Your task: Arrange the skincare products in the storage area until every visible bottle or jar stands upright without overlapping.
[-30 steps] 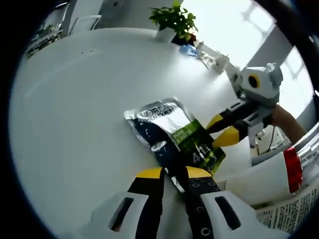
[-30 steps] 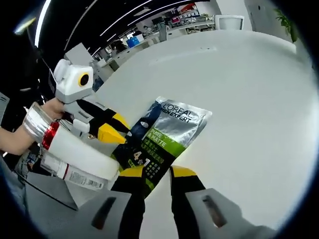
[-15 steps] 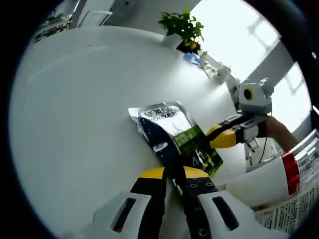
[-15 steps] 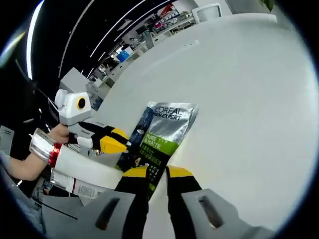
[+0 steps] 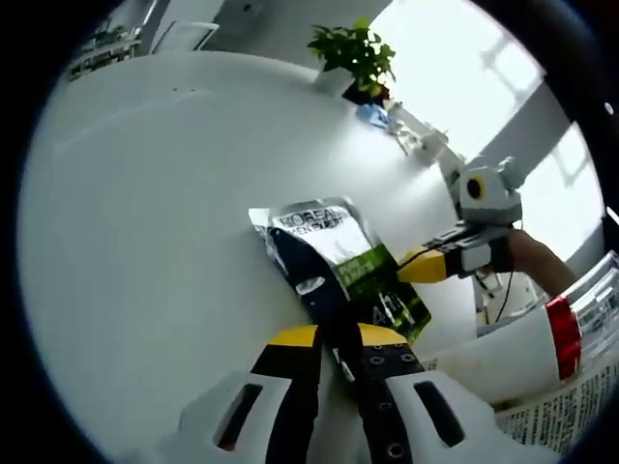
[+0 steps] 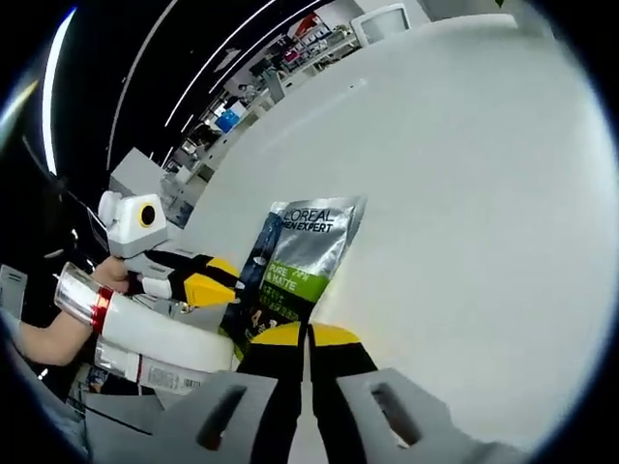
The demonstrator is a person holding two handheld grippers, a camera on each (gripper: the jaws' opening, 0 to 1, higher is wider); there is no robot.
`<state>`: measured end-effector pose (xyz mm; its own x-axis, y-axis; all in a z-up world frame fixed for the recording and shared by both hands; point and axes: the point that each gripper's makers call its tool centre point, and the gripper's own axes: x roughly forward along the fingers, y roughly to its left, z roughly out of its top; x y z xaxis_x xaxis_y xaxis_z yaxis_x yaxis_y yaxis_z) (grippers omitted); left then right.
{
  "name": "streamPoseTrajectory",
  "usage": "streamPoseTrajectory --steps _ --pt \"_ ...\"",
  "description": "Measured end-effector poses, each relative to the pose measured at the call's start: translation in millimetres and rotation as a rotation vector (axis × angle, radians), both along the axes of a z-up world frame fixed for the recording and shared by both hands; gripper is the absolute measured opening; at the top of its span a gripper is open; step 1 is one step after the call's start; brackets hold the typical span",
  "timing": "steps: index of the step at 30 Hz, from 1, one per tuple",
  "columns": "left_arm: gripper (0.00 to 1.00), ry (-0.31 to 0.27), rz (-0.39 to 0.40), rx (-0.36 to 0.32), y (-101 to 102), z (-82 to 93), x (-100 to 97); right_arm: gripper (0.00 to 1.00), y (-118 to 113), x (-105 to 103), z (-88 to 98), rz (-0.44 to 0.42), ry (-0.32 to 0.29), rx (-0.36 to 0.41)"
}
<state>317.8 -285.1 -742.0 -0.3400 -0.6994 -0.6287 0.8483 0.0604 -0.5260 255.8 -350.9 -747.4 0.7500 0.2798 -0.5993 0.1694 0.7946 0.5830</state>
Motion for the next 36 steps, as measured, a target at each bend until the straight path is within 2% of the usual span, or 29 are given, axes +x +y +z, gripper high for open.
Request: streamPoseTrajectory --steps 2,3,8,11,14,17,20,22,26,27,29,36 --pt "0.12 0.011 -0.001 -0.013 0.2 0.2 1.3 0.01 0.1 0.0 0.3 0.019 -0.002 -0.023" --pt "0.13 0.014 0.002 -0.021 1.0 3.5 -6.7 0.01 0.2 0.6 1.3 0.030 -0.009 -0.036" --pt "0.18 0.071 0.030 -0.047 -1.5 8.2 -11.5 0.01 2.2 4.6 7.8 0.034 -0.046 -0.032" --pt "0.15 0.060 0.031 -0.050 -0.5 7.6 -10.8 0.01 1.8 4.5 7.2 0.039 -0.044 -0.041" --pt "0.07 0.033 0.046 -0.048 2.6 6.3 -5.6 0.01 1.7 6.0 11.2 0.038 -0.063 -0.035" --pt "0.06 0.045 0.050 -0.058 4.8 10.5 -6.8 0.01 1.9 8.2 14.2 0.035 -0.070 -0.045" --pt "0.04 -0.038 -0.005 -0.091 7.6 17.6 -6.8 0.01 1.3 11.3 19.0 0.034 -0.092 -0.057" --pt "0.03 -0.025 0.015 -0.081 6.5 13.8 -1.9 0.01 0.2 13.8 22.0 0.028 -0.109 -0.062" --pt "0.00 -0.066 0.050 -0.171 1.0 41.7 7.1 0.01 -1.7 19.7 33.1 0.013 -0.170 -0.064" --pt "0.00 -0.067 0.079 -0.202 -4.1 50.4 17.9 0.01 -1.0 21.1 35.5 0.014 -0.183 -0.062" --pt "0.00 -0.066 0.080 -0.214 -4.0 60.1 23.5 0.01 -0.2 25.1 41.5 0.008 -0.216 -0.065" --pt "0.00 -0.138 0.055 -0.268 -1.5 78.3 29.5 0.01 3.2 32.9 55.6 0.011 -0.283 -0.078"
